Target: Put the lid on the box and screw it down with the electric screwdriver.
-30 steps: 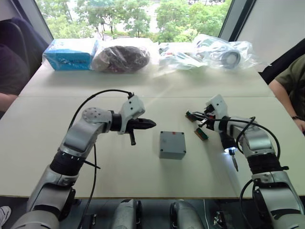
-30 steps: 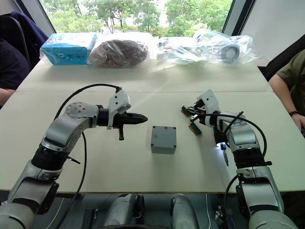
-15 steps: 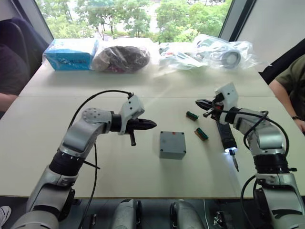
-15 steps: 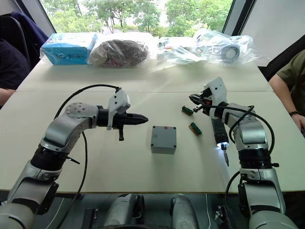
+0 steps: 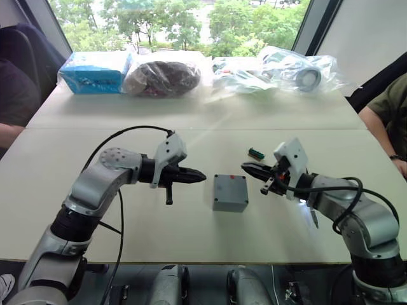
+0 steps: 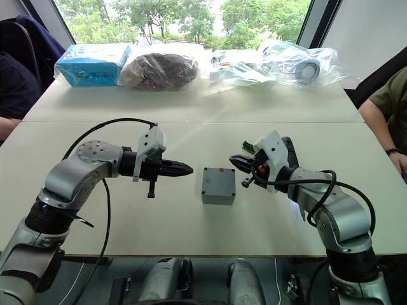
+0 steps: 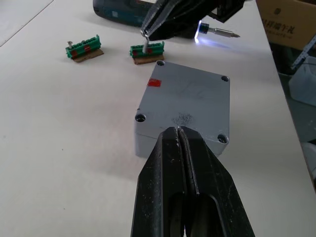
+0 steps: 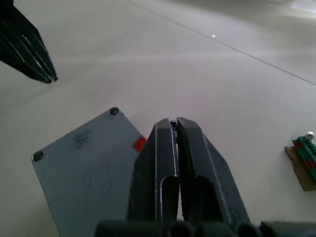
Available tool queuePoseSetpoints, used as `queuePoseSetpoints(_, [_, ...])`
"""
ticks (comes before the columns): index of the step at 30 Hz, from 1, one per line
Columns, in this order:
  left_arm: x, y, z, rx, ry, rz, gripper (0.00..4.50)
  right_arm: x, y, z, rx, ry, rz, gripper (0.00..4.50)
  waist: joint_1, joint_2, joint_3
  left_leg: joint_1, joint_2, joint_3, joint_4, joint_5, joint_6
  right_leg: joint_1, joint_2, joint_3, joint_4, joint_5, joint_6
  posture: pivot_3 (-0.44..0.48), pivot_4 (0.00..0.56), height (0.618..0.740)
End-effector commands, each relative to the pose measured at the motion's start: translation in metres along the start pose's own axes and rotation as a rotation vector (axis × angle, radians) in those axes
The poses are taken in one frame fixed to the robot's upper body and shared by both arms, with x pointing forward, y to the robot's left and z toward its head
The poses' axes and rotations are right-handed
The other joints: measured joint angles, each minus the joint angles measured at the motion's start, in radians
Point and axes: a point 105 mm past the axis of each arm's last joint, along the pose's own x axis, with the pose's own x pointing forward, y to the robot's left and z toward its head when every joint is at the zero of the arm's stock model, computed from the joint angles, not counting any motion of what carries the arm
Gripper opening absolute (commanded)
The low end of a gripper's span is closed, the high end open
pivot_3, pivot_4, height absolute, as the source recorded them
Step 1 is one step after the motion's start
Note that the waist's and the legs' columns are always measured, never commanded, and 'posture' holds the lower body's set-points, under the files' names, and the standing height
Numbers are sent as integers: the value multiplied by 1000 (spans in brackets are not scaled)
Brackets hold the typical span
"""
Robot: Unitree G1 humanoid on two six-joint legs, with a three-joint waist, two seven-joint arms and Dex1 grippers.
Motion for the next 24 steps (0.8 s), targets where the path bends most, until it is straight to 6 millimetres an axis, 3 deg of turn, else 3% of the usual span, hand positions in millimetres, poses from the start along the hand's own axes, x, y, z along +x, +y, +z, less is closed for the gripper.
queuePoseSetpoints(1, [-1,-1,7,37,-6,-3,0,-5,7,8,-37,-16,14,71,0,0,0,0,0,0,0,0,0,0,0,0,0,0,0,0,150,740])
queuePoseSetpoints(24, [3,0,6,43,-9,3,0,-5,-1,-4,-24,29,-4,71,0,0,0,0,0,0,0,0,0,0,0,0,0,0,0,0,150,740])
